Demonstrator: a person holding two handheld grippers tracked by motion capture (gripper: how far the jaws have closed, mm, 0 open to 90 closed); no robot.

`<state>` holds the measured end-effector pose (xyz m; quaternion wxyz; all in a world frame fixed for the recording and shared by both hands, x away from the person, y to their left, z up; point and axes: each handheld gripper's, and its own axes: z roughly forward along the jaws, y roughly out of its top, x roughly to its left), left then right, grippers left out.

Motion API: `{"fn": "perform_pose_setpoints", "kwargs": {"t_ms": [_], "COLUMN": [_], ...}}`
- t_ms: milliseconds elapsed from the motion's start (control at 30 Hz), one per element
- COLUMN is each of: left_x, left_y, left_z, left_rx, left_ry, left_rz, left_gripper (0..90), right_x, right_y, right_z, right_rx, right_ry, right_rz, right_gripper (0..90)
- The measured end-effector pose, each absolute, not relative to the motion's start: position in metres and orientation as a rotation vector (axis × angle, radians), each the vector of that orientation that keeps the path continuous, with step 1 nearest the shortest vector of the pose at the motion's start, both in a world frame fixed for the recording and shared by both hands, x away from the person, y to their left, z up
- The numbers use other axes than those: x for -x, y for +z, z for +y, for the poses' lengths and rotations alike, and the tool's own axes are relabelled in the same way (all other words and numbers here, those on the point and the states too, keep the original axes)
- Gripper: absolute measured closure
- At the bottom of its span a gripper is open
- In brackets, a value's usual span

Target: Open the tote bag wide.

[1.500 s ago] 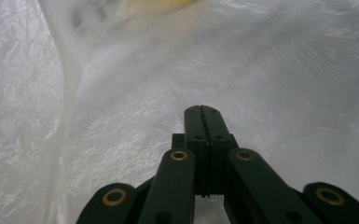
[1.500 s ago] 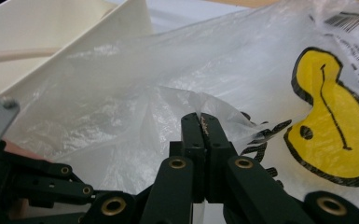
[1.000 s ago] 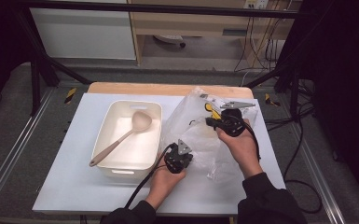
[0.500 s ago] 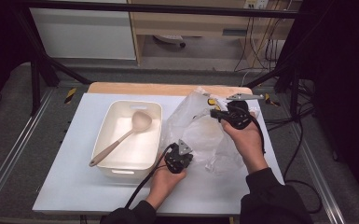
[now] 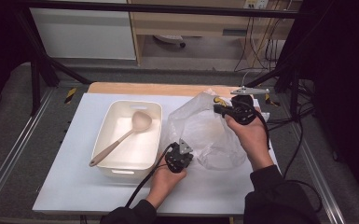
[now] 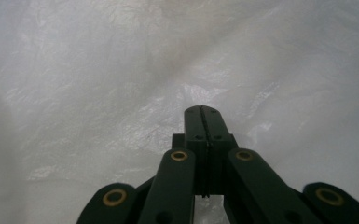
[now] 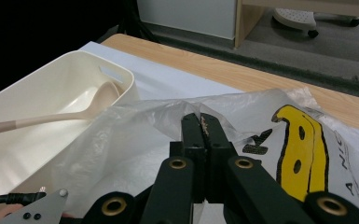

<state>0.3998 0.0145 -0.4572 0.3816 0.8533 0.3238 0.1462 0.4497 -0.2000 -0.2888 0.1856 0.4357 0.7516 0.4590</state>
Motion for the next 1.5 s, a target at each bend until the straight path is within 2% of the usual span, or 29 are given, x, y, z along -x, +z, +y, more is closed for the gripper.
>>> {"fn": "perform_pose_setpoints", "kwargs": {"t_ms": [533,833,1233,1500], "left_x": [-0.399,-0.396,-0.366,-0.361], "left_y": [-0.458,-0.455,-0.410,-0.376], "left_z": [0.014,0.014,0.026,0.041], "left_rx": [-2.171,-2.153,-2.081,-2.039], "left_ry": [0.384,0.361,0.301,0.287], "left_rz": [0.827,0.840,0.749,0.748], "left_gripper": [90.0,90.0,90.0,90.0], "right_x": [-0.452,-0.452,-0.450,-0.448], "right_y": [-0.268,-0.280,-0.289,-0.293], "right_z": [-0.206,-0.200,-0.197,-0.193], "right_rx": [-1.214,-1.222,-1.217,-1.215], "right_ry": [1.299,1.272,1.256,1.257], "right_rz": [2.094,2.118,2.153,2.169], "right_gripper": [90.0,90.0,90.0,90.0]}}
